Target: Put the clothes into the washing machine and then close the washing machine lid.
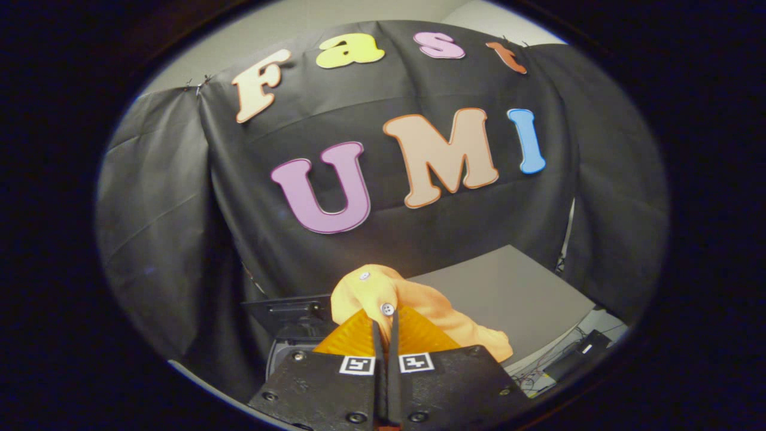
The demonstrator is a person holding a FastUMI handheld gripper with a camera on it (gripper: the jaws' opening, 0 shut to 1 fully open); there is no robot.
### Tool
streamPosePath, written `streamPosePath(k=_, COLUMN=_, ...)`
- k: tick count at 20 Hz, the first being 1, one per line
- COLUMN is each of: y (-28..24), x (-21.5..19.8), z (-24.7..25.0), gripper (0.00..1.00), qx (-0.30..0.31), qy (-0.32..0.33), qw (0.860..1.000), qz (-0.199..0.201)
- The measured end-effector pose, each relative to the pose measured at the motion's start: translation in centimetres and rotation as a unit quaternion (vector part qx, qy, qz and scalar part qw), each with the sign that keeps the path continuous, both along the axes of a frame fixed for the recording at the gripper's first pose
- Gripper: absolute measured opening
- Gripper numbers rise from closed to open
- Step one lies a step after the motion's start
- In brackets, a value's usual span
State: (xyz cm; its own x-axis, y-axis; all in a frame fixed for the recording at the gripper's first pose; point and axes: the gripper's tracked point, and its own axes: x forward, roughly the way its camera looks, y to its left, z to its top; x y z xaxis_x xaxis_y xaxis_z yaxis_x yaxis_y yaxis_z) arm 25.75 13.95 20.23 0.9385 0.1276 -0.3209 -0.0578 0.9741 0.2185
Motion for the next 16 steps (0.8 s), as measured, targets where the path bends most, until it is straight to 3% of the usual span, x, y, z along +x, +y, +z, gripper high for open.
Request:
streamPosePath(k=10, y=14.2, x=-0.8, z=-0.3, gripper=0.01, qx=0.053, qy=0.002, qw=0.996, qz=0.077)
streamPosePath(k=16, y=19.0, x=0.0, z=-2.8, gripper=0.01, qx=0.054, qy=0.018, qw=0.994, qz=0.094)
